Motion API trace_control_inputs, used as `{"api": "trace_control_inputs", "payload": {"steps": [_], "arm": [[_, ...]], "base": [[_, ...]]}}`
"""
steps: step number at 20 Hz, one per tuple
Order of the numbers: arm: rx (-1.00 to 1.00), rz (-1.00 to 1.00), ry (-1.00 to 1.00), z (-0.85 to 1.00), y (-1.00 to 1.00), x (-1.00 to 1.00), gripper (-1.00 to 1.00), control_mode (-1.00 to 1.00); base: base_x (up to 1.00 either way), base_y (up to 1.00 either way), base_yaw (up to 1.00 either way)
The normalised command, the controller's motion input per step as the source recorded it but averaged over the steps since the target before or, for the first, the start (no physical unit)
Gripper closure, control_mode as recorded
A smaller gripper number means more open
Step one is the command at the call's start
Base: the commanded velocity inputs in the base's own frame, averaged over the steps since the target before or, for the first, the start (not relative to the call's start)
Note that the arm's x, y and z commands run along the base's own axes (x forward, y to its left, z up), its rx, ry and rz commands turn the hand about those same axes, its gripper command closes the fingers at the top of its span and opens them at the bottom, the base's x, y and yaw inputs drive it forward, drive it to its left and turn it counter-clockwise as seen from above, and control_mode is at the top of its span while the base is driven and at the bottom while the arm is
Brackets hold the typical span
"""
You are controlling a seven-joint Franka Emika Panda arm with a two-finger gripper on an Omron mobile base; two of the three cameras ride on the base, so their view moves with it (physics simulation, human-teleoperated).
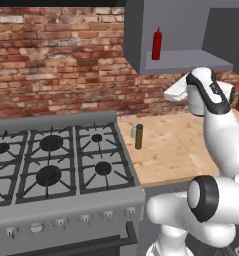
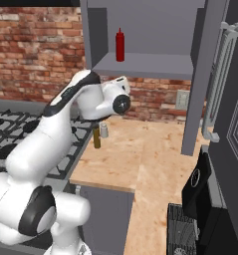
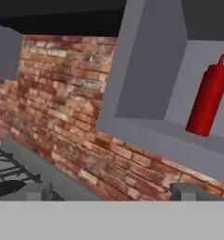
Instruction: Collect the turmeric, ketchup, and shaker from the cabinet and place them next to the stove.
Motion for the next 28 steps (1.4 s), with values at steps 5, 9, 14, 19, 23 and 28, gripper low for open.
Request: {"api": "trace_control_inputs", "payload": {"steps": [5,9,14,19,23,28], "arm": [[0.01,-0.36,0.17,0.75,-0.35,-0.16,-1.00,-1.00],[0.01,-0.30,0.18,0.53,-0.39,-0.05,-1.00,-1.00],[0.02,-0.16,0.04,0.06,-0.34,-0.22,-1.00,-1.00],[0.00,-0.02,0.00,0.05,-0.11,-0.04,-1.00,-1.00],[0.00,-0.04,0.00,0.15,-0.07,0.00,-1.00,-1.00],[0.01,-0.03,0.00,0.12,-0.12,0.00,-1.00,-1.00]], "base": [[0.00,0.00,0.00],[0.00,0.00,0.00],[0.00,0.00,0.00],[0.00,0.00,0.00],[0.00,0.00,0.00],[0.00,0.00,0.00]]}}
